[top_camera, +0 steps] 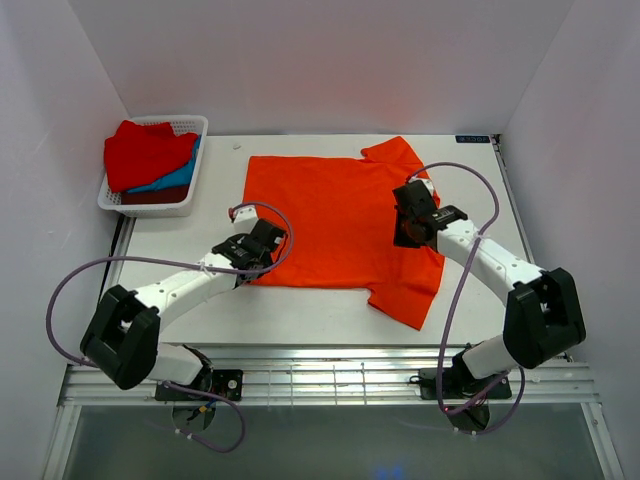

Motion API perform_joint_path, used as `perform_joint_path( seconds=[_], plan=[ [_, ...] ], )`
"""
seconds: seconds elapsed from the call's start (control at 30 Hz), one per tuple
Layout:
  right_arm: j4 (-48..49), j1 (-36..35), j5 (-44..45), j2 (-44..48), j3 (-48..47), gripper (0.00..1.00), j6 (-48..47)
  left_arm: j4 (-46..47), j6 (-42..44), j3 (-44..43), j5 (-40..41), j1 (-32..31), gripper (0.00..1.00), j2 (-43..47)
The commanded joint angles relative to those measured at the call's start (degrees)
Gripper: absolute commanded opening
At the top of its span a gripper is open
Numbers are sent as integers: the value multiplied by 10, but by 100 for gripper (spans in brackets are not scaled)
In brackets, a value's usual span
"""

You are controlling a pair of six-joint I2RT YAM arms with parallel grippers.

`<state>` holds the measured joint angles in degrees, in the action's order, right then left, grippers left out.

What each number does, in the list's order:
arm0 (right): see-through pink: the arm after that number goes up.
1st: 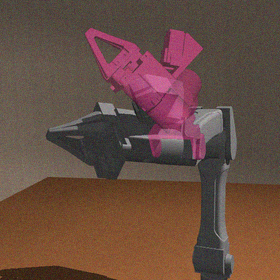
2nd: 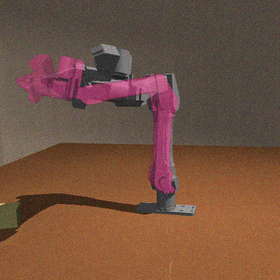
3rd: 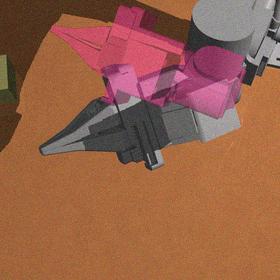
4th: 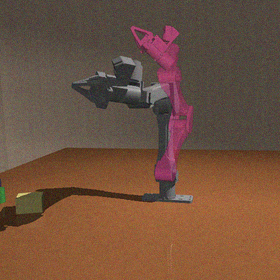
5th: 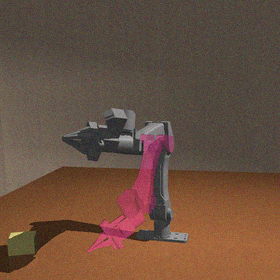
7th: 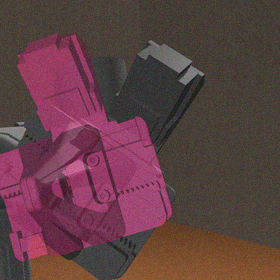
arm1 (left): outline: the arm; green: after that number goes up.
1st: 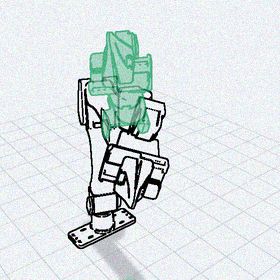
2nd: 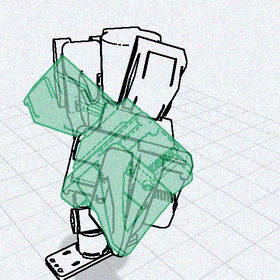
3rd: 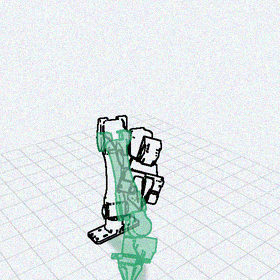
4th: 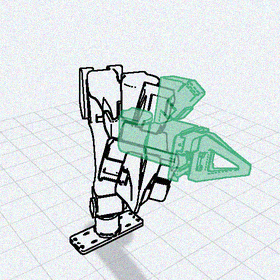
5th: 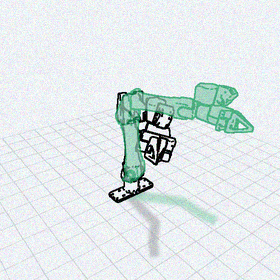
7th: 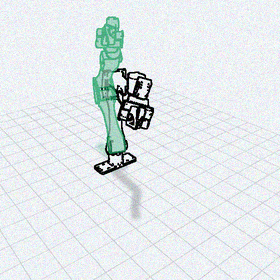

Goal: Fold and stack the t-shirts
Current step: Flatten the tshirt out

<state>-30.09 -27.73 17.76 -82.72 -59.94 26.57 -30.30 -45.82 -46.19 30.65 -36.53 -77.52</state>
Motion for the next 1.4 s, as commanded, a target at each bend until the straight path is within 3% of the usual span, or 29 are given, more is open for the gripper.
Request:
perform_joint_path(
  seconds=[0.0,0.13,0.33,0.9,1.37],
  plan=[
    [26,14,15,-37,-31,8,-23,11,23,-58,38,-1,0,-46],
    [71,20,-37,-84,-29,8,-27,45,38,-92,32,-1,0,-139],
    [116,20,-85,-125,1,8,-26,53,33,-93,23,-1,0,-192],
    [144,11,-104,-77,164,8,11,31,-7,20,-16,-6,0,-110],
    [129,1,-95,-39,187,8,23,14,-37,59,-25,-37,0,-79]
  ],
)
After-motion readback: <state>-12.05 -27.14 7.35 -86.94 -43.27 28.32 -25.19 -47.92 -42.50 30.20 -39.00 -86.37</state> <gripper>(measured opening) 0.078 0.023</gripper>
